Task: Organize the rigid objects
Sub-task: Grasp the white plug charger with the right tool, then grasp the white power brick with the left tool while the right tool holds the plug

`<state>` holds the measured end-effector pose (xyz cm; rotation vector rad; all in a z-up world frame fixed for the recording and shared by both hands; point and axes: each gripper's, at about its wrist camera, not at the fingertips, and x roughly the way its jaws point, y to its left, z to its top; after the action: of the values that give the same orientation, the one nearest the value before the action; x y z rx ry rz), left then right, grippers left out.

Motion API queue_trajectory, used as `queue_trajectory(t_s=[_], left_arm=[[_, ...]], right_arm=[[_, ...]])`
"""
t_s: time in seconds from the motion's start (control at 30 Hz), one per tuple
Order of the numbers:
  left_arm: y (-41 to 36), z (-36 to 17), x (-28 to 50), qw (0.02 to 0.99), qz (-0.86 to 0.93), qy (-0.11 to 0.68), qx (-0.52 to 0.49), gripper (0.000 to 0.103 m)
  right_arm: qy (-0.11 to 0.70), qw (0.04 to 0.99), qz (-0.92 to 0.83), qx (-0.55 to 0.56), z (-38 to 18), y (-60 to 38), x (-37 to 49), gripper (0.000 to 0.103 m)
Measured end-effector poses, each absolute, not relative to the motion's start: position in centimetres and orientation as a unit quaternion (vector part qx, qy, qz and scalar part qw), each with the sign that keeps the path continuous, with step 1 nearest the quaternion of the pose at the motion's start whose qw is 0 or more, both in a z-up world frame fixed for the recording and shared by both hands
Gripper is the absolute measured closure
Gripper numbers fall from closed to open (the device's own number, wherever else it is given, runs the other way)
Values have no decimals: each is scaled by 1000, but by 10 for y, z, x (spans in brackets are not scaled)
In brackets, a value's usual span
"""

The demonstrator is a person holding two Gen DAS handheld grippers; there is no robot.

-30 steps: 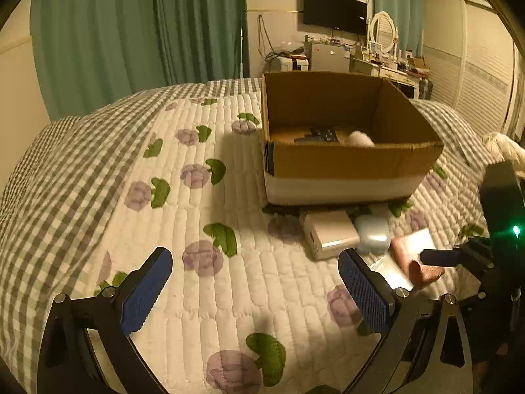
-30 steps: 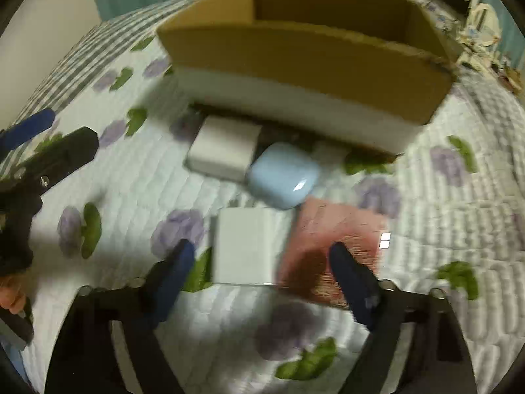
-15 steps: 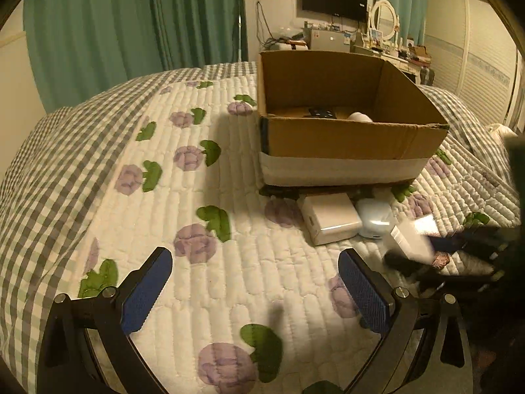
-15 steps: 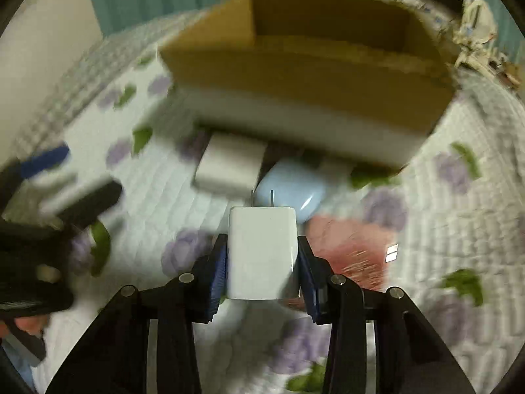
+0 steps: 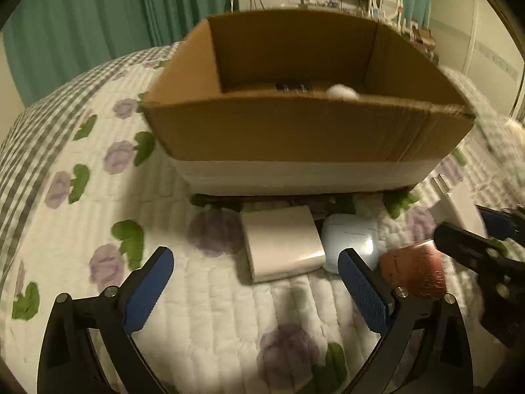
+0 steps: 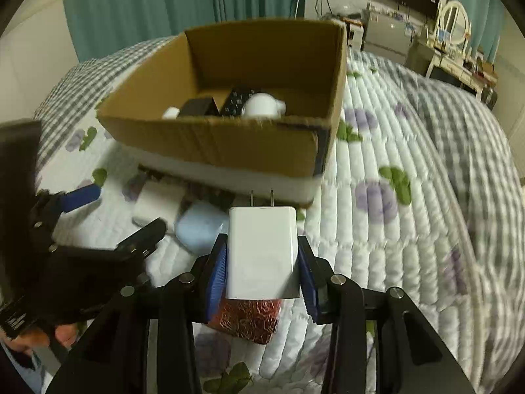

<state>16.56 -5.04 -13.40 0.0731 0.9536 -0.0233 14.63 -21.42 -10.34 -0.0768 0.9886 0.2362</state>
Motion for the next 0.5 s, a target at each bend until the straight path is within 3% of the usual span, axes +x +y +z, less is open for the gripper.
queue_trajectory(t_s=[0.33,0.37,0.5], left_arm=[[-57,-160,184,878,15,476,46,11],[-58,-159,183,880,12,473,46,16],[-59,-151,174,883,-14,467,41,52]], right_arm=[[468,874,128,-4,-100,-220,149,63],[470,874,127,-4,-101,-219,150,63],[472,873,122,-6,-103,-219,151,63]])
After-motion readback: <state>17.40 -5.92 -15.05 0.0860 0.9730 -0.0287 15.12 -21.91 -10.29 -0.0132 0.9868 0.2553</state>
